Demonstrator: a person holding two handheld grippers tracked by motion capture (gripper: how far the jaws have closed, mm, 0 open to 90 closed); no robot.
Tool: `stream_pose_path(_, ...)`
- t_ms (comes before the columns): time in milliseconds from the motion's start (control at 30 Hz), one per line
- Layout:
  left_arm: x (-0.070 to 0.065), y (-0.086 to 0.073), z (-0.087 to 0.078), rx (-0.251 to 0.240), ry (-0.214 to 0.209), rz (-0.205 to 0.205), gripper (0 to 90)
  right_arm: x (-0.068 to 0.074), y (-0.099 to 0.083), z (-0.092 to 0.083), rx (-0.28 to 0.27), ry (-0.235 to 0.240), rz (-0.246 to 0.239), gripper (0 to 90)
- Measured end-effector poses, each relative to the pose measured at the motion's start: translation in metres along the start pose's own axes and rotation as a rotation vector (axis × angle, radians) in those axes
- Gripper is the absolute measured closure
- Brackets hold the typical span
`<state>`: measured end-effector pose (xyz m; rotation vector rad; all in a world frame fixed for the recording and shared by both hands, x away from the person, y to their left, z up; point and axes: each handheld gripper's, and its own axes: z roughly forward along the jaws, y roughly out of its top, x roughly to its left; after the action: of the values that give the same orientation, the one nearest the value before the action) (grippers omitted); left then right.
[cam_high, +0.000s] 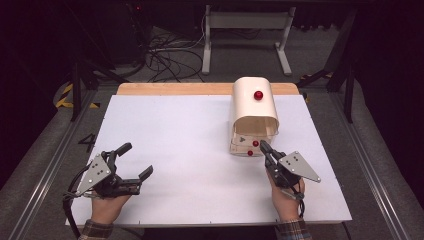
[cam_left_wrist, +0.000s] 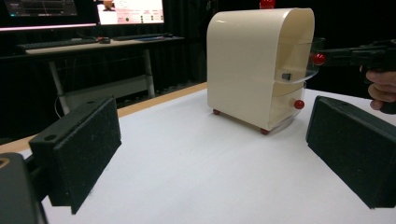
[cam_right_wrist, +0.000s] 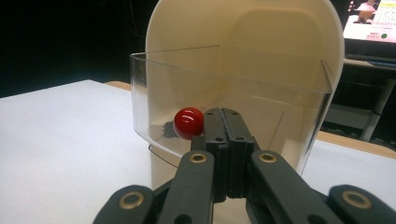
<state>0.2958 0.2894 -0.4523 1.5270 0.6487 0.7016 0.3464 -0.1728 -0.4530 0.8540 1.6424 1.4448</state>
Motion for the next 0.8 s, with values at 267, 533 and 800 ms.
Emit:
stream_pose_path(267,0.0002,0.0,-0.0001,-0.002,-0.001,0.002,4.0,-0.0022,0.0013,0.0027,0.002,-0.006,0.003,90.0)
stream_pose_path(533,0.0004,-0.0001,-0.0005,-0.004,0.001,-0.003,4.0,-0.0026,0.0018,0.0046,0.005,-0.014,0.01,90.0)
stream_pose_path(800,0.0,-0.0001,-0.0003,-0.003,0.0,-0.003,4.0,-0.0034,0.0025,0.0063,0.008,-0.018,0.013,90.0)
